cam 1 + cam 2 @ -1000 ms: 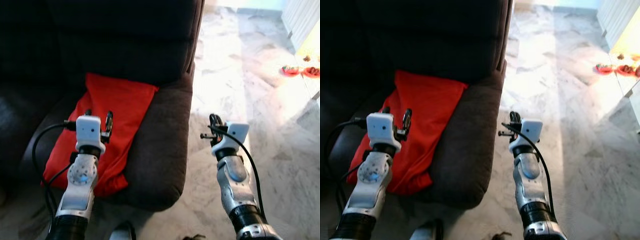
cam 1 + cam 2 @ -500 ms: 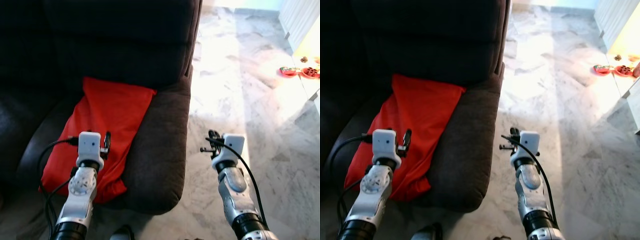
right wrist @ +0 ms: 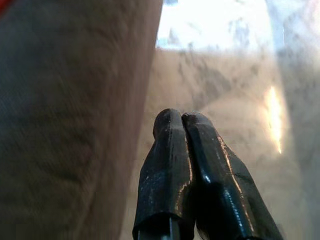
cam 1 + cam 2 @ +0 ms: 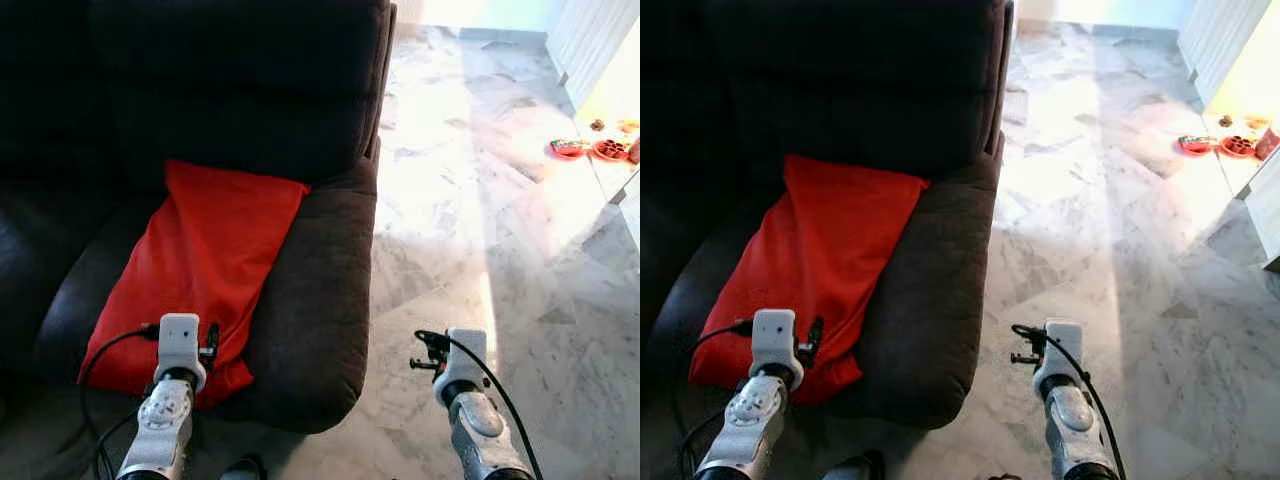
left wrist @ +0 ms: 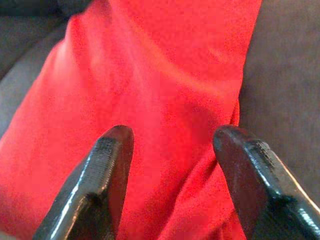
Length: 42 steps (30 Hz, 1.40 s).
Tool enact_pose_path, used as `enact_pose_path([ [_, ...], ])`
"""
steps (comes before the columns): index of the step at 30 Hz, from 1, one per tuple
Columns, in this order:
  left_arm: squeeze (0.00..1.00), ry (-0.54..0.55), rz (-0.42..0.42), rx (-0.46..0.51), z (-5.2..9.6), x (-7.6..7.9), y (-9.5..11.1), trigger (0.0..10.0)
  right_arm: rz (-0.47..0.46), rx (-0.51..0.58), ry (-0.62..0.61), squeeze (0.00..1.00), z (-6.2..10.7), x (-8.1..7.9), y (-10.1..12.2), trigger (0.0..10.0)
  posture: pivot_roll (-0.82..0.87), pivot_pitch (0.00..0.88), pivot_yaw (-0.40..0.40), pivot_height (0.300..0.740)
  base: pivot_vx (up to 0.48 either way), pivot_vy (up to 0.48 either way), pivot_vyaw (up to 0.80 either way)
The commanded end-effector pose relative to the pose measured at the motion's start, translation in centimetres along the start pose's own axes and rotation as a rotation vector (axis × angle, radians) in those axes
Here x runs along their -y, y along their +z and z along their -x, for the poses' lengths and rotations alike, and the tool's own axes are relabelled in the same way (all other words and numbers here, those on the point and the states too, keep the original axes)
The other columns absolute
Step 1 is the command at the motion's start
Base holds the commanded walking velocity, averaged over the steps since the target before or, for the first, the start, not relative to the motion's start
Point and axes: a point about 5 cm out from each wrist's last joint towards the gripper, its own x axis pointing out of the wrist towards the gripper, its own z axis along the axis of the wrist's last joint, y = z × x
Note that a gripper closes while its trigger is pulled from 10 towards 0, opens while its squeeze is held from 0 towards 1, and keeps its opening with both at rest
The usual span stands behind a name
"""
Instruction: Move the pillow to the sofa from floor
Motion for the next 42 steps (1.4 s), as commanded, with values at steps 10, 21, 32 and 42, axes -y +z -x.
enact_pose_path([
  [10,0.0,-0.043,0.033,-0.18,1.5,0.4,-4.7,10.0,0.033,-0.165,-0.004,0.0,1.4,0.2,-3.6,10.0,0.13,0.144,-0.002,0.74,0.0,0.0,0.0],
  [21,0.0,-0.082,0.02,-0.295,2.5,1.2,-7.0,10.0,0.049,-0.202,0.013,0.0,1.6,-0.6,-4.4,10.0,0.13,0.127,-0.007,0.74,0.0,0.0,0.0],
  [32,0.0,-0.117,-0.022,-0.359,2.9,1.7,-8.0,10.0,0.049,-0.219,0.026,0.0,1.8,-1.3,-4.8,10.0,0.13,0.14,-0.014,0.74,0.0,0.0,0.0],
  [42,0.0,-0.11,-0.016,-0.395,3.2,1.5,-8.5,10.0,0.08,-0.215,0.061,0.0,1.7,-1.6,-4.8,10.0,0.13,0.155,-0.013,0.74,0.0,0.0,0.06],
])
